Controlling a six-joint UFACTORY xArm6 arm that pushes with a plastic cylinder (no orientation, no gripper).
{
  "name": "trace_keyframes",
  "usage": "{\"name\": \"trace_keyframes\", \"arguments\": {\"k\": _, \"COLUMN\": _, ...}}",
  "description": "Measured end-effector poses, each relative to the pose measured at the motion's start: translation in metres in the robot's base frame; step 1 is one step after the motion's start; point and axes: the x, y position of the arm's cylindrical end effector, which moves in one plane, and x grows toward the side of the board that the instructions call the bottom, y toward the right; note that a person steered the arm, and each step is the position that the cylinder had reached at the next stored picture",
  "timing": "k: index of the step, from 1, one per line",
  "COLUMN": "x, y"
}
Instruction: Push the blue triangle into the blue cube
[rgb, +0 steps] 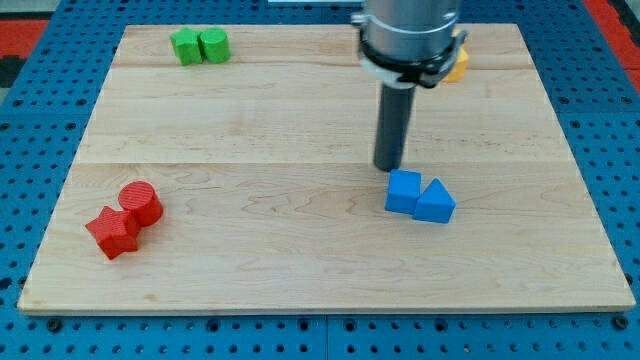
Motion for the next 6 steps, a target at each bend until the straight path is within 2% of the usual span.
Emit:
{"name": "trace_keyframes", "arguments": {"k": 1, "x": -0.018, "y": 0.036}}
{"name": "trace_keyframes", "arguments": {"k": 2, "x": -0.017, "y": 0.145}}
{"name": "trace_keyframes", "arguments": {"k": 3, "x": 0.029, "y": 0.181}}
{"name": "trace_keyframes", "arguments": {"k": 4, "x": 0.096, "y": 0.162}}
{"name": "trace_keyframes", "arguments": {"k": 5, "x": 0.119, "y": 0.087}}
{"name": "trace_keyframes", "arguments": {"k": 6, "x": 0.091, "y": 0.053}}
